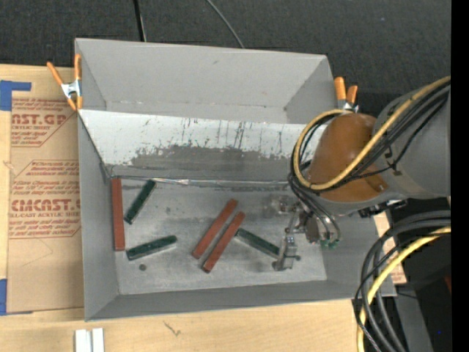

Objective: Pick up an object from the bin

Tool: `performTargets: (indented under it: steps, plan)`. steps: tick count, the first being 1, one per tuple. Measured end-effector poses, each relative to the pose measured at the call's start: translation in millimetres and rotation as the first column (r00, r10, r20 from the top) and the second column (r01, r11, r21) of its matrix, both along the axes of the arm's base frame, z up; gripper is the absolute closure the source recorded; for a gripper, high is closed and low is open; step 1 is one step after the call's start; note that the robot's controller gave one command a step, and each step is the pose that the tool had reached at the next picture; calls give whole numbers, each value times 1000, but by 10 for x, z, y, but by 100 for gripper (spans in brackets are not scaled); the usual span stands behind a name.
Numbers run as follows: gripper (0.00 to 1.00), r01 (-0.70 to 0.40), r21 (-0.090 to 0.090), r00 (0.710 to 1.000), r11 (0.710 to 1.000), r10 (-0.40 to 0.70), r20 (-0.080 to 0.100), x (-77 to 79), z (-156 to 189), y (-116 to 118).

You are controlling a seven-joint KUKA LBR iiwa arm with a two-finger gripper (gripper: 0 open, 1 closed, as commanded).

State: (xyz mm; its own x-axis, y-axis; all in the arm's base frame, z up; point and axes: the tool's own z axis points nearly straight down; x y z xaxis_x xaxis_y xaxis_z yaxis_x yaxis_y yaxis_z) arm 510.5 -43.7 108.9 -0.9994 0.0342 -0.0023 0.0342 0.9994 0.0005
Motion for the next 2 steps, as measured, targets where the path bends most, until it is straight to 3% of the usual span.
performTargets:
  steps: [1,2]
  plan:
    - [0,78,1,997,997,-78,-5,-29,-417,164]
    - [100,137,0,991,991,-137,-4,-124,-392,142]
